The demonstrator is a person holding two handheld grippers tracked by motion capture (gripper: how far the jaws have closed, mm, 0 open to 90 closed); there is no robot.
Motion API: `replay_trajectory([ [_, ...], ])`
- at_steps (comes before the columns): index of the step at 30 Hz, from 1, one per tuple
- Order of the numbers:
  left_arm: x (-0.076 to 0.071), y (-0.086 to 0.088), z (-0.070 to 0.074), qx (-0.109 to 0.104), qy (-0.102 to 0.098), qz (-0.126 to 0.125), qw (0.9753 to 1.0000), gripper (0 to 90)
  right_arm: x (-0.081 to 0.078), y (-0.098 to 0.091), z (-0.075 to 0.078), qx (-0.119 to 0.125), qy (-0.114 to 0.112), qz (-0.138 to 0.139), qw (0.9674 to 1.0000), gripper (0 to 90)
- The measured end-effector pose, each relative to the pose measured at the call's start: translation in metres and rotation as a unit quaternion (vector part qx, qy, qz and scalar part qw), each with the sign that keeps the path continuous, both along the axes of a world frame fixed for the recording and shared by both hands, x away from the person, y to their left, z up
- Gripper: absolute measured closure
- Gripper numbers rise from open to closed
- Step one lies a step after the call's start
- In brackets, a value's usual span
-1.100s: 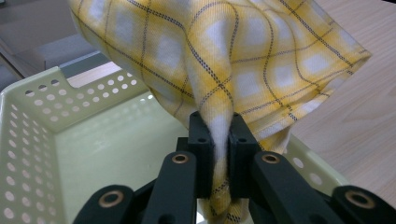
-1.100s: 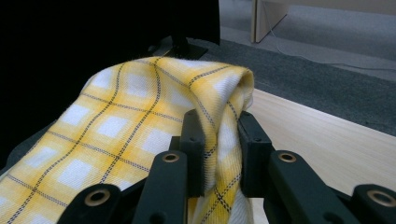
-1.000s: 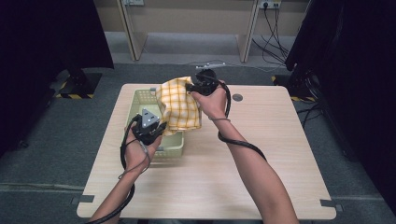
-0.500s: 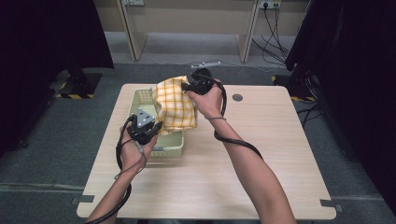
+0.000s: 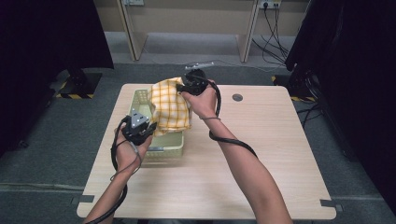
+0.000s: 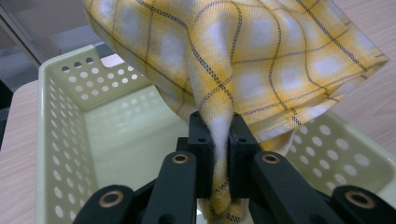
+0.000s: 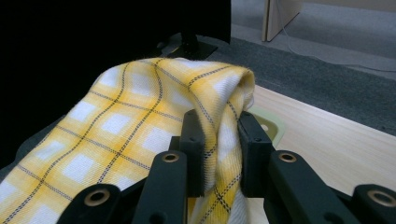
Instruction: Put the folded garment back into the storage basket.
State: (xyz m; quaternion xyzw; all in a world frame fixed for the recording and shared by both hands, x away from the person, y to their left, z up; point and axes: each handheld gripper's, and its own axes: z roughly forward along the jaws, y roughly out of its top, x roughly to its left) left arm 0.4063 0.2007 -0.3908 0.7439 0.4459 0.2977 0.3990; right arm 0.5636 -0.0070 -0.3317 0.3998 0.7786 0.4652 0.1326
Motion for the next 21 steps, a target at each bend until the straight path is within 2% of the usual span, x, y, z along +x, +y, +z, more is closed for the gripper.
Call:
replay_trajectory([
  [21, 0.000, 0.015, -0.003, 0.003, 0.004, 0.015, 0.9999, 83.4, 0.001, 0.015, -0.004, 0.002, 0.004, 0.008, 1.0000, 76.3],
])
